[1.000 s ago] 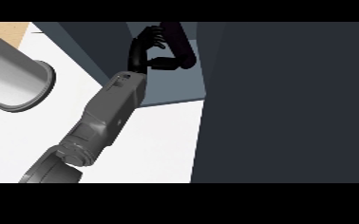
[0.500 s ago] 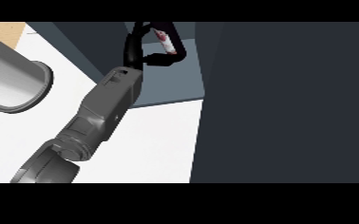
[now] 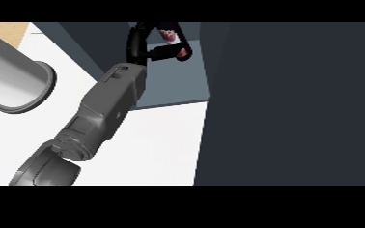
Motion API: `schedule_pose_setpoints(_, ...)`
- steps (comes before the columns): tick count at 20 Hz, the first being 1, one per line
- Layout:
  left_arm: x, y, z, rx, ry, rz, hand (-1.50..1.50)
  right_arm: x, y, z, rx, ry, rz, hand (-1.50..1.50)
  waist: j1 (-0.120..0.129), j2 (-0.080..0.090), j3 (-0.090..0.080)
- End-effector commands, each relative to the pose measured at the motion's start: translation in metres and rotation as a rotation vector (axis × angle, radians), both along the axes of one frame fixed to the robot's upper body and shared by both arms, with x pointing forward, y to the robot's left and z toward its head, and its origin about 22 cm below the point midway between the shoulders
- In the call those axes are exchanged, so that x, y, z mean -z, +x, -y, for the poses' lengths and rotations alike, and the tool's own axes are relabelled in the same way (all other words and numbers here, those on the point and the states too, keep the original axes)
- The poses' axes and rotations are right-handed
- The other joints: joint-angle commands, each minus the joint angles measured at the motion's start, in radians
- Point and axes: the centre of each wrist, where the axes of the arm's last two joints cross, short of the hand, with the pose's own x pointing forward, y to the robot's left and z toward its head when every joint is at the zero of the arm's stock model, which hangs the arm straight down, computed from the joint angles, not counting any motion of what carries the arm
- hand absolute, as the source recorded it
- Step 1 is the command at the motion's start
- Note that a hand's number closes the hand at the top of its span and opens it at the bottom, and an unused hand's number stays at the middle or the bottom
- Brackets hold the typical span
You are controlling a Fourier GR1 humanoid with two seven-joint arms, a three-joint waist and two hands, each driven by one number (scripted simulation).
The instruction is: Pick up the wine, place it into the cabinet and close the cabinet
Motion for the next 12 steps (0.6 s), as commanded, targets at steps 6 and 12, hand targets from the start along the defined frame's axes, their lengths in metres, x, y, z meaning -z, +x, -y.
schedule_pose_setpoints(6, -0.032, 0.010, 0.017, 0.179, -0.197, 0.090, 1.50, -0.023, -0.016, 0.006, -0.029, 0.079, -0.009, -1.50, 0.028, -0.009, 0.002)
schedule_pose_setpoints(12, -0.013, -0.002, 0.038, 0.245, -0.221, 0.056, -1.50, -0.038, -0.031, 0.012, -0.006, 0.079, -0.021, -1.50, 0.053, -0.026, 0.002)
